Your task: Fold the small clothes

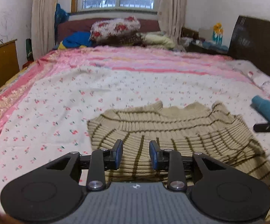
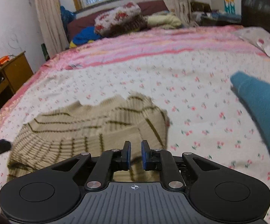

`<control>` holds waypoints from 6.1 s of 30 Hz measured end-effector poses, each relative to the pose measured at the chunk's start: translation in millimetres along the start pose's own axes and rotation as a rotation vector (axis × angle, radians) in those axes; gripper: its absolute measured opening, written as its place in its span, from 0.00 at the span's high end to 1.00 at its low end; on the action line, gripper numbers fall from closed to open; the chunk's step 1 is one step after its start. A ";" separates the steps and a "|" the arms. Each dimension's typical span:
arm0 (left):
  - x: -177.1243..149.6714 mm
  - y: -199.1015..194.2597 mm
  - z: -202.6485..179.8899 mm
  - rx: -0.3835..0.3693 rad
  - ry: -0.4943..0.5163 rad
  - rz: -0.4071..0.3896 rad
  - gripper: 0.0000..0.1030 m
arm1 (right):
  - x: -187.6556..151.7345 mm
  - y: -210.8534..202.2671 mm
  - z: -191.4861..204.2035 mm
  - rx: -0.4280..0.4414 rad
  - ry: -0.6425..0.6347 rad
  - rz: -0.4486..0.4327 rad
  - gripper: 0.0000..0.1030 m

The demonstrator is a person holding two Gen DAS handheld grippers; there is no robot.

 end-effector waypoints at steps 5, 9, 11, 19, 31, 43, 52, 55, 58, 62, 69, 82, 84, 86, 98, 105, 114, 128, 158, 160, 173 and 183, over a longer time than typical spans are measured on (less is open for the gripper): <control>-12.2 16.7 -8.3 0.044 0.042 0.067 0.65 | -5.2 14.7 33.8 0.055 -0.130 0.011 0.86; -16.7 19.7 -8.2 0.050 0.060 0.098 0.63 | -20.8 40.7 47.4 0.050 -0.206 0.095 0.87; -16.8 20.2 -7.9 0.049 0.064 0.106 0.63 | -22.7 45.2 48.0 0.047 -0.230 0.097 0.87; -16.7 9.8 -11.3 0.062 0.079 0.100 0.63 | -17.1 25.7 57.9 0.055 -0.266 0.070 0.85; -19.2 7.0 -17.4 0.089 0.114 0.117 0.63 | -21.9 26.9 61.6 0.054 -0.284 0.095 0.84; -22.2 8.9 -22.0 0.112 0.144 0.148 0.63 | -26.8 23.6 63.3 0.053 -0.308 0.100 0.77; -23.7 9.4 -20.8 0.109 0.143 0.154 0.62 | -29.8 26.1 61.3 0.055 -0.302 0.119 0.76; -24.3 7.4 -22.7 0.117 0.155 0.161 0.62 | -32.8 28.7 63.8 0.045 -0.324 0.139 0.76; -23.7 2.1 -24.2 0.121 0.162 0.159 0.62 | -33.7 27.1 63.9 0.043 -0.322 0.149 0.76; -24.7 -4.5 -26.3 0.112 0.169 0.159 0.62 | -33.6 15.9 65.3 0.073 -0.314 0.132 0.75; -34.5 -0.8 -27.0 0.125 0.182 0.207 0.62 | -49.9 22.1 65.3 0.072 -0.316 0.202 0.75; -59.1 -29.0 -34.6 0.102 0.230 0.245 0.62 | -60.6 -14.6 70.6 0.105 -0.359 0.178 0.74; -64.4 -34.8 -34.1 0.097 0.228 0.254 0.62 | -64.9 -20.6 69.8 0.107 -0.363 0.182 0.74; -70.9 -41.4 -33.3 0.095 0.230 0.264 0.62 | -70.0 -27.4 68.1 0.110 -0.366 0.187 0.74; -103.8 -85.9 -28.2 0.080 0.206 0.312 0.62 | -111.4 -73.5 55.0 0.121 -0.363 0.244 0.69; -130.6 -115.9 -26.9 0.068 0.178 0.355 0.62 | -135.0 -103.4 41.7 0.114 -0.349 0.273 0.64; -157.4 -148.5 -24.7 0.076 0.153 0.417 0.56 | -164.0 -138.8 21.0 0.112 -0.296 0.338 0.58; -181.4 -166.4 0.6 0.083 0.022 0.451 0.55 | -184.3 -147.9 11.8 0.092 -0.237 0.428 0.56; -145.1 -173.4 -1.2 -0.081 -0.144 0.365 0.86 | -166.5 -158.4 -16.5 0.292 0.099 0.377 0.94; -132.3 -175.6 -0.6 -0.099 -0.162 0.333 0.86 | -154.8 -163.1 -18.7 0.328 0.144 0.319 0.94; -14.8 -139.4 21.7 -0.188 -0.267 0.100 0.86 | -37.6 -146.8 -42.9 0.396 0.339 0.032 0.94; 49.7 -49.7 56.3 -0.108 -0.356 0.022 0.86 | 41.9 -51.7 -61.8 0.320 0.442 -0.030 0.94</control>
Point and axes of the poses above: each gripper's, at about its wrist camera, not at the fingertips, and y roughly the way its jaws point, z to its left, x to its top, the point moved 3 cm from there along y, roughly the way its jaws point, and after that the axes turned 2 degrees about -y, right-handed, at the moved point
